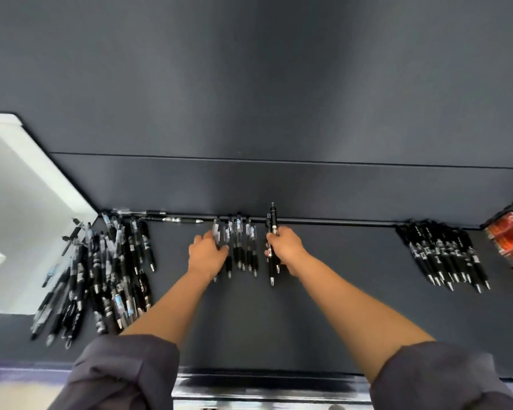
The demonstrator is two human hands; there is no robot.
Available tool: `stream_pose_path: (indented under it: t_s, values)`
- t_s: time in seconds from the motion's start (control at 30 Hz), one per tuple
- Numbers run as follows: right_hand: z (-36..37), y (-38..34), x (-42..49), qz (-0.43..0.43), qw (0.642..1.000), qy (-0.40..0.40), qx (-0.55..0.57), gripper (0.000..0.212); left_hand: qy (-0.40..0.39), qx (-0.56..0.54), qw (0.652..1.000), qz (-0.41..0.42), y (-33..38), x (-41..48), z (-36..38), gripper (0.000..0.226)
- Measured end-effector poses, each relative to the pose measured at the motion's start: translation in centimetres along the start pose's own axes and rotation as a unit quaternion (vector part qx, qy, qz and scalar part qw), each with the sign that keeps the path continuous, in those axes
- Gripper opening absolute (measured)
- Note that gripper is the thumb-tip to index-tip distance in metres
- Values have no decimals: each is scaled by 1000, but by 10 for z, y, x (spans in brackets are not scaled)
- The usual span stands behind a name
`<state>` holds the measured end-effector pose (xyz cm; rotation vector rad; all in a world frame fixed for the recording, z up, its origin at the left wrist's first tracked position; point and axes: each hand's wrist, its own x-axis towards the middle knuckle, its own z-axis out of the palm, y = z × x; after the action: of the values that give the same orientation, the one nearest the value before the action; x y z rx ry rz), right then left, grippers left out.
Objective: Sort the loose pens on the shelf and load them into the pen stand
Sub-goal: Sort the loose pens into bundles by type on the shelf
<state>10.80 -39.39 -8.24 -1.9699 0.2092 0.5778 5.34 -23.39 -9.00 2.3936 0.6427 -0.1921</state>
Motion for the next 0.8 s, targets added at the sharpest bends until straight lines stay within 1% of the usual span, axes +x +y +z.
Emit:
stream_pose_path:
  t_s: [0.07, 0.13, 0.27, 0.37, 0.43, 0.47, 0.53, 0.6, 0.67, 0.8]
  values:
    - [5, -1, -2, -2, 1000, -13, 19, 16, -15, 20, 999, 22, 6, 0, 6, 61]
    - [10, -1, -1, -8, 1000, -17, 22, 17, -27, 39, 998, 52, 14, 1, 12, 70]
    - [22, -7, -3, -6, 999, -30, 31, 12, -41, 44, 995, 86, 21, 8, 15, 66]
    - [24, -10, -2, -4, 999, -28, 25, 10, -38, 68, 994, 80, 18, 10, 12, 69]
    - [22, -11, -3, -4, 1000, -18, 15, 13, -30, 106, 991, 72, 15, 7, 10, 71]
    - [20, -11, -3, -3, 1000, -12, -8, 13, -26, 124, 990, 66, 13, 6, 10, 71]
    - [16, -9, -1, 2, 995, 5, -95, 11, -20, 125, 990, 55, 11, 5, 8, 68]
    - [10, -8, -1, 12, 985, 27, -172, 21, -20, 96, 994, 47, 9, 6, 6, 60]
    - [6, -7, -2, 28, 978, 36, -204, 29, -28, 85, 995, 42, 8, 8, 4, 56]
    - [-1, -6, -6, 42, 974, 42, -220, 29, -29, 129, 989, 66, 5, 8, 1, 58]
